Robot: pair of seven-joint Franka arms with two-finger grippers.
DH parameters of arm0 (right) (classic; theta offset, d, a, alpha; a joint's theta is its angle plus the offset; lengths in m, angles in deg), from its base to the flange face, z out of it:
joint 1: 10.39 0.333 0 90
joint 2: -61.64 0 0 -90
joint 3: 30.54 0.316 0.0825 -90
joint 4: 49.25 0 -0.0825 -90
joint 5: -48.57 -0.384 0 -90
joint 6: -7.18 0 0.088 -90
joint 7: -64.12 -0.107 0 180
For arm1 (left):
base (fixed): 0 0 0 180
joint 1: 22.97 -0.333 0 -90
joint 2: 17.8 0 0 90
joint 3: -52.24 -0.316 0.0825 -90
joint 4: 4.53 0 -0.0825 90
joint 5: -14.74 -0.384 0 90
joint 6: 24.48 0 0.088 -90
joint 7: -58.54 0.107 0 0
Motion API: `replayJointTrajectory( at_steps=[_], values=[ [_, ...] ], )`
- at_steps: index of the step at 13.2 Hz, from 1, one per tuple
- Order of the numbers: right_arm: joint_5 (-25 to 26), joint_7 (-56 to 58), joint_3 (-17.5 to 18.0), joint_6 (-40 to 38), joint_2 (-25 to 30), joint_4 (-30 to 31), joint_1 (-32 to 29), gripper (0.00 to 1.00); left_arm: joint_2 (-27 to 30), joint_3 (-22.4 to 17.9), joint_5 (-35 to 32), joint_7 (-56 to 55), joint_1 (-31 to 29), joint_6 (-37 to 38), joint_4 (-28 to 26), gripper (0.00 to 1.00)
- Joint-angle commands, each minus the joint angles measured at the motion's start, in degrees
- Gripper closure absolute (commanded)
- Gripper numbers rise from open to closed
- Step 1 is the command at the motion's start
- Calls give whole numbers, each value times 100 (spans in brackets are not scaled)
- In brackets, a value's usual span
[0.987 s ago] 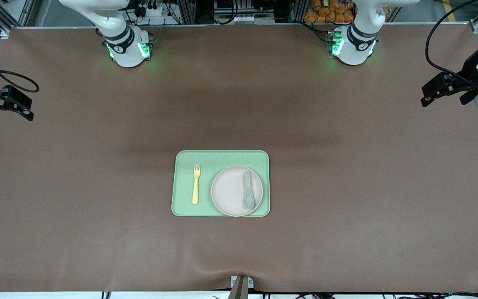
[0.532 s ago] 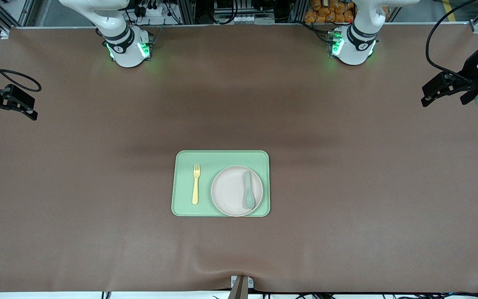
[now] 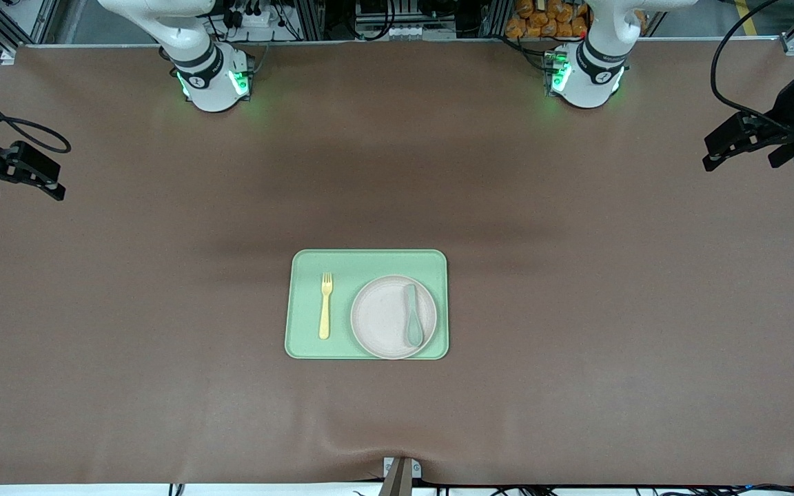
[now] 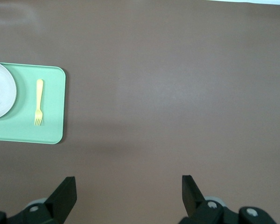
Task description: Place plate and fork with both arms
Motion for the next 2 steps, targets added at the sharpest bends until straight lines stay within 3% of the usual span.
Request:
replayJointTrajectory(
  at_steps=[1, 2],
  values=[
    [-91, -101, 68, -103, -39, -122, -105, 0, 41, 12, 14, -1, -5, 130, 63, 0],
    [-91, -101, 60, -103, -39, -122, -105, 0, 49, 12, 40, -1, -5, 130, 63, 0]
  ],
)
